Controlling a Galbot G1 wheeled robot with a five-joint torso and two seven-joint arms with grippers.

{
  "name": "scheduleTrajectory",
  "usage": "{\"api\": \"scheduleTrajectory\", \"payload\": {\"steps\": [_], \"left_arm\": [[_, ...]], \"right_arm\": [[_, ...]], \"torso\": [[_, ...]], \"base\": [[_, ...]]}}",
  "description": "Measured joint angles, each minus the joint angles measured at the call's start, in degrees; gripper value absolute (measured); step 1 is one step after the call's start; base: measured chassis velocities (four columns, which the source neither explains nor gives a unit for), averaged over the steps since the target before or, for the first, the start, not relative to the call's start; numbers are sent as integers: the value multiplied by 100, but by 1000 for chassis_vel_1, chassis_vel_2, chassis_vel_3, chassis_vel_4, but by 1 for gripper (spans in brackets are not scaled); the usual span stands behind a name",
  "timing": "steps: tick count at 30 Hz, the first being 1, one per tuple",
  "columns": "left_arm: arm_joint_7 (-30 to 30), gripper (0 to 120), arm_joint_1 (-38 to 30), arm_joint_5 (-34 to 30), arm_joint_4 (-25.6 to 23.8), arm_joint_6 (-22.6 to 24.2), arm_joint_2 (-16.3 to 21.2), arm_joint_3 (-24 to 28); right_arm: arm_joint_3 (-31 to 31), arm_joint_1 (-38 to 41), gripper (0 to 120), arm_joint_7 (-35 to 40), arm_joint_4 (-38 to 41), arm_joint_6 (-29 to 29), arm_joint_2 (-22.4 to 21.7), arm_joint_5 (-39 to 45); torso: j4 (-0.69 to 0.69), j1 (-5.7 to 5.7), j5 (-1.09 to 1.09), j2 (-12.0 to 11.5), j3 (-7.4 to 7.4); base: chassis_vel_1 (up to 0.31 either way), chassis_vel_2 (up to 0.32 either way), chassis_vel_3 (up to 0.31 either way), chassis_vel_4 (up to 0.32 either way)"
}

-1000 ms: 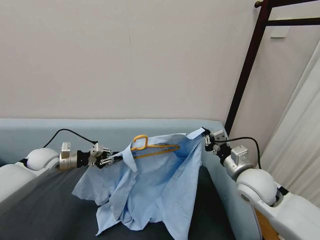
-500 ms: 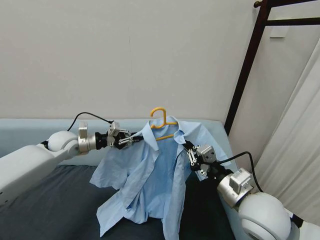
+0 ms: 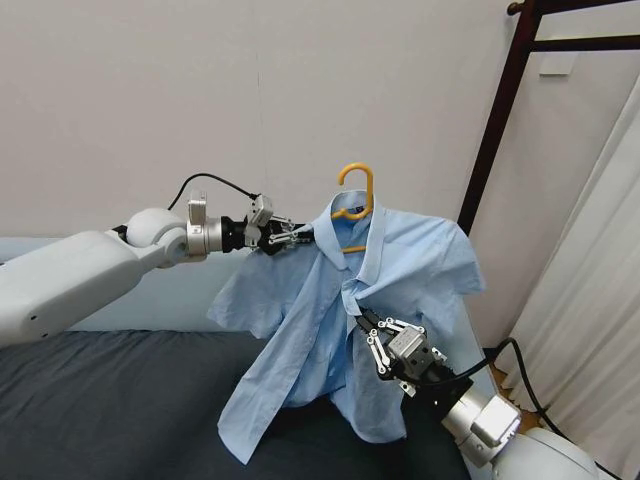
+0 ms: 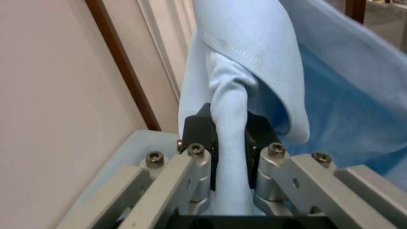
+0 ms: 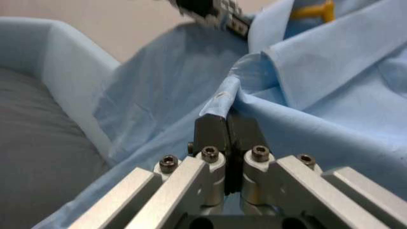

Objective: Pick up the clothes from the sofa and hang them on the clothes hanger.

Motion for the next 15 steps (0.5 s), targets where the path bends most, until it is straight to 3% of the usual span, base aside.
{"api": "scheduleTrajectory", "payload": {"steps": [15], "left_arm": [[457, 8, -1285, -433, 107, 60, 60, 799]], "right_arm": [[-21, 427, 0, 26, -228, 12, -297, 17]], "torso": [[0, 0, -1, 0, 0]], "base": [[0, 0, 0, 0]]}}
